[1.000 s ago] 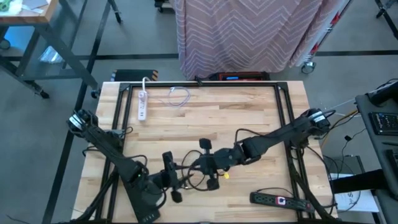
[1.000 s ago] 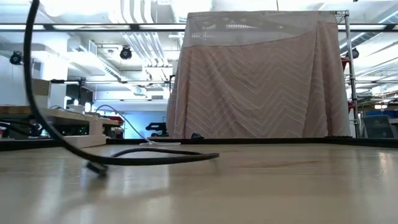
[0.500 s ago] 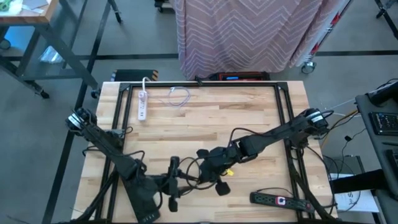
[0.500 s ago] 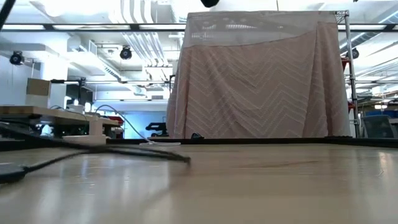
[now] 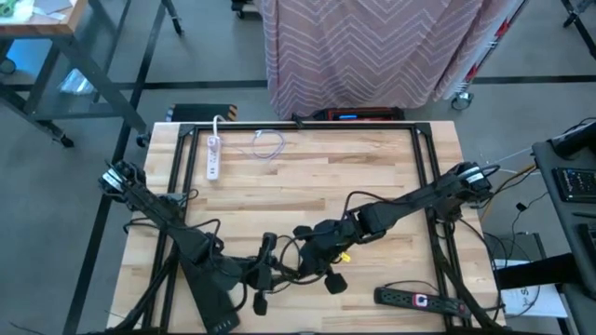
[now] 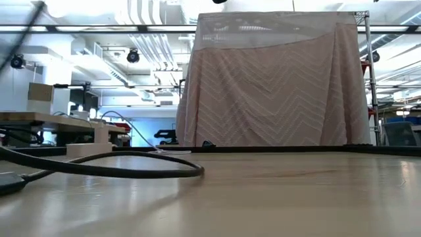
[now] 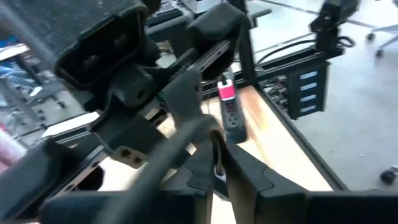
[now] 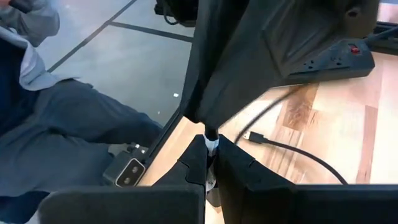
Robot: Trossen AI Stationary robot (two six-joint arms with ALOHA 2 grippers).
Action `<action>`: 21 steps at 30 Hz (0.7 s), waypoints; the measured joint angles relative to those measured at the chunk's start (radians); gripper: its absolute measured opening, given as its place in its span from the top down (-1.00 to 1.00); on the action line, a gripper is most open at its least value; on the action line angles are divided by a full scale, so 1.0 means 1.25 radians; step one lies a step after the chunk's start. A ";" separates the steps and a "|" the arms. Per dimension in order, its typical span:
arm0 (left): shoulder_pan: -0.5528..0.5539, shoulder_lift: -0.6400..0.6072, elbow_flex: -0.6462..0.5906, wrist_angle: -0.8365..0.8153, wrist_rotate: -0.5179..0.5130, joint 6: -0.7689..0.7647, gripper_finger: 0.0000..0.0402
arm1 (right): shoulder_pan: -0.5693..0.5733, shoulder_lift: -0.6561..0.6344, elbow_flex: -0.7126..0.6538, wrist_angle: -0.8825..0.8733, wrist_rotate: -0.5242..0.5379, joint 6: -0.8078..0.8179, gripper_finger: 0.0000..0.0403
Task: Insert USB
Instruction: Insert the left black charger cable into the left black outlet extension
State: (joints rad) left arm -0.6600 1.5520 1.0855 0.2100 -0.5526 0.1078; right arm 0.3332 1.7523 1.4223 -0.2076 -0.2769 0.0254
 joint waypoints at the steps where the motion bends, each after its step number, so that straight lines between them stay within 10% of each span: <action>1: 0.003 0.000 0.000 0.000 0.014 0.000 0.96 | 0.000 0.000 0.000 0.000 -0.001 -0.001 1.00; 13: 0.000 -0.006 0.000 -0.001 -0.014 -0.032 0.99 | 0.000 -0.007 0.012 -0.038 0.036 0.007 0.57; 21: -0.022 -0.034 0.000 -0.045 -0.161 -0.108 1.00 | 0.059 -0.034 0.076 -0.213 0.360 0.001 0.16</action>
State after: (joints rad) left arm -0.6880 1.5096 1.0855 0.1539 -0.7542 -0.0273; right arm 0.4064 1.7101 1.5169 -0.4738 0.1736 0.0263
